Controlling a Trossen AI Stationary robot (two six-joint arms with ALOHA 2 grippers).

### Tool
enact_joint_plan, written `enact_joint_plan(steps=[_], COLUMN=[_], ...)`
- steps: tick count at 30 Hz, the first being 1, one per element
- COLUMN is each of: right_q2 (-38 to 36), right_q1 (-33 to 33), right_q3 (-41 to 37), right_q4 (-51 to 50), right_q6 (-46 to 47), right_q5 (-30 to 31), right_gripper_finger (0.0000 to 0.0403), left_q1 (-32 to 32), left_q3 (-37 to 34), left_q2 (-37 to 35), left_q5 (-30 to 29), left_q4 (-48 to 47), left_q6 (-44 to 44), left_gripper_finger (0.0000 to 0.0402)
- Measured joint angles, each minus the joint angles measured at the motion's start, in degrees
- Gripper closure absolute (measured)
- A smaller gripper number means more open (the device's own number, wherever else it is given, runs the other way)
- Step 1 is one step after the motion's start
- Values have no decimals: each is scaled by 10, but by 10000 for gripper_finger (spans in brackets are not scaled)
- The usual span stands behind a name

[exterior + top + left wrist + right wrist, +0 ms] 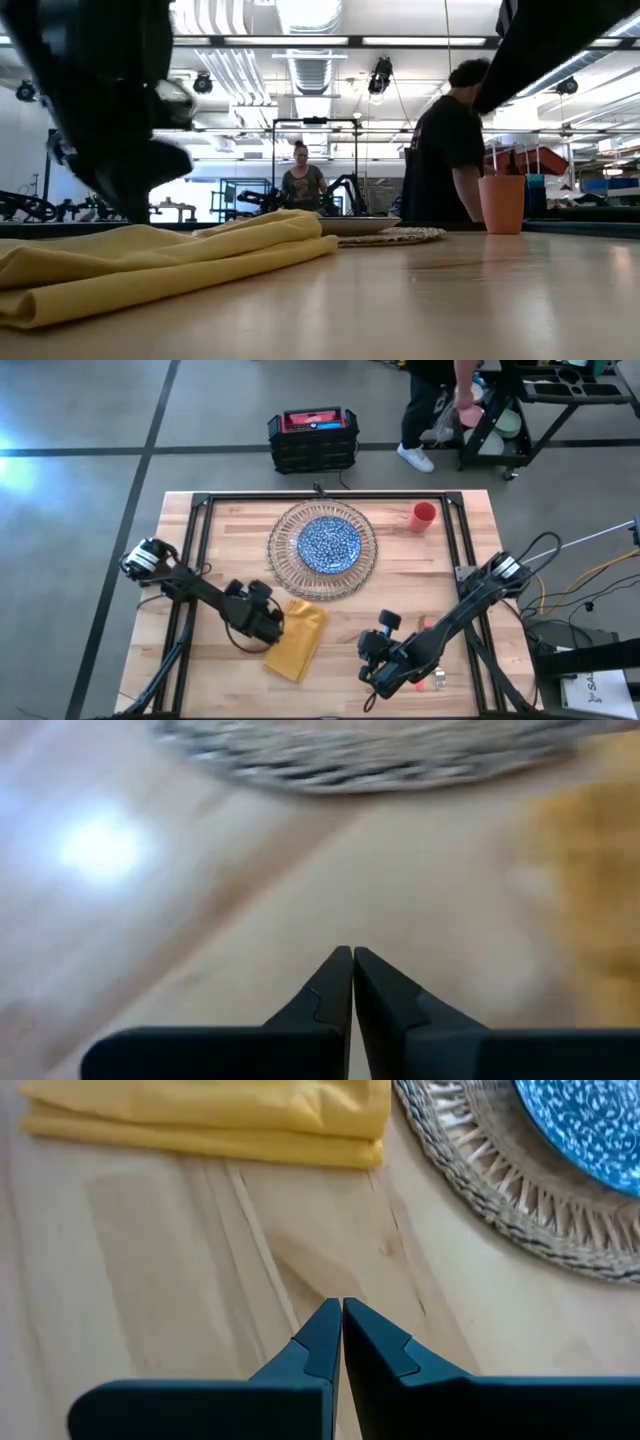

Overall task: Set table place
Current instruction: Move the yellow napkin to the middle left of the table

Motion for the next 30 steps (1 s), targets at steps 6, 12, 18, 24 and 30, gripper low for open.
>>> enact_joint_plan(steps=[6,12,18,24,30], right_q2=[6,1,-1,-6,-7], right_q1=[9,4,-34,-71,-75], right_q3=[0,0,0,0,0], right_q4=[-4,-23,-28,-32,-48], right_q6=[21,33,24,-24,-40], right_q5=[4,41,69,49,50], right_gripper_finger=[403,403,403,403,403], left_q1=[-18,-22,30,103,118], left_q3=[-23,-27,-28,-30,-29], left_q2=[-102,-166,-127,-67,-5], left_q5=[-9,-10,48,117,177], left_q4=[61,290,326,330,396], left_q6=[39,328,440,451,451], left_gripper_finger=[400,401,401,401,401])
